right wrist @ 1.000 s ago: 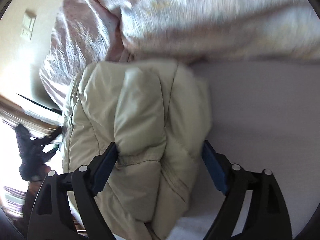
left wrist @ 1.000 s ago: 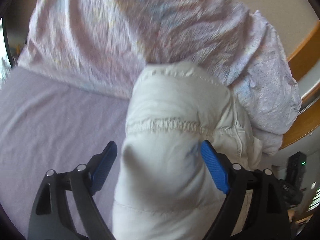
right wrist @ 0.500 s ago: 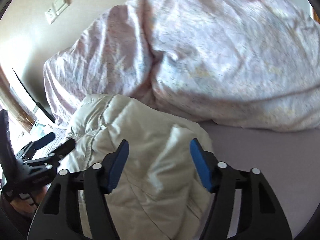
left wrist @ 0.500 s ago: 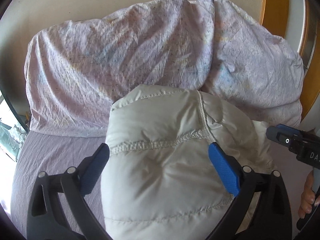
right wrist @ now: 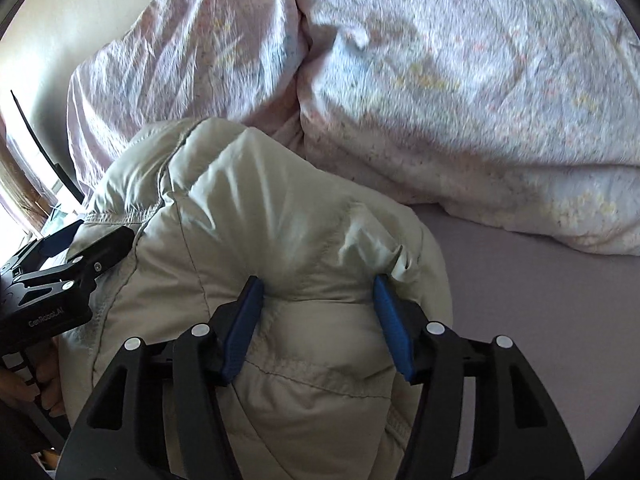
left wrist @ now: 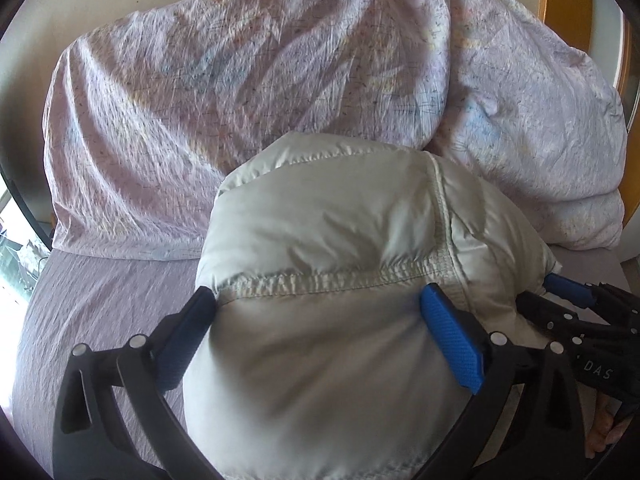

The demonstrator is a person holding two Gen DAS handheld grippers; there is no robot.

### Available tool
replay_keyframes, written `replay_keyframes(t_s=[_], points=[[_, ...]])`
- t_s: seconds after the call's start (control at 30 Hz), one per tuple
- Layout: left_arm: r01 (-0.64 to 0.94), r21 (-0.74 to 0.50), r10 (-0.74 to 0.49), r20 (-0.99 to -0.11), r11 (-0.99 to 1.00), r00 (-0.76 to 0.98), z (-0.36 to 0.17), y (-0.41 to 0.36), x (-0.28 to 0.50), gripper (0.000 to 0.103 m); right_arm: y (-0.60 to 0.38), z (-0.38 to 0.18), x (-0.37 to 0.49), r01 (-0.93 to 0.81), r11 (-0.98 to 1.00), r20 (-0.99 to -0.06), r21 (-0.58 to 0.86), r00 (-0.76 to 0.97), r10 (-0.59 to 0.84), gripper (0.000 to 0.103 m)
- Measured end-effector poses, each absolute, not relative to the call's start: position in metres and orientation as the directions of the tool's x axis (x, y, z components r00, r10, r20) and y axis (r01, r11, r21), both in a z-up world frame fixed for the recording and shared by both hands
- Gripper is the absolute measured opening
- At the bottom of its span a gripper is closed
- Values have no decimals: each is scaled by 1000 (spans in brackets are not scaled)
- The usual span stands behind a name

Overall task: Fold large clothes
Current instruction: 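Lift the jacket bundle with both grippers and set it down on the sheet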

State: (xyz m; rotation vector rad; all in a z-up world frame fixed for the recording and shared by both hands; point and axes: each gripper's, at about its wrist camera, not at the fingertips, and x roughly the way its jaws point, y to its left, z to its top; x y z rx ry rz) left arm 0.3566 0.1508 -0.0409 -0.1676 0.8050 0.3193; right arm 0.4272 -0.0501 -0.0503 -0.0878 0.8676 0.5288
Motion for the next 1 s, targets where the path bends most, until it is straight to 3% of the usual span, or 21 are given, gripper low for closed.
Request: replay_keyframes(t_s=[1.0], points=[[-365, -9, 257, -695, 931, 672, -67, 155, 357, 101, -33, -90, 444, -478, 867, -719, 141, 553, 421, 63]])
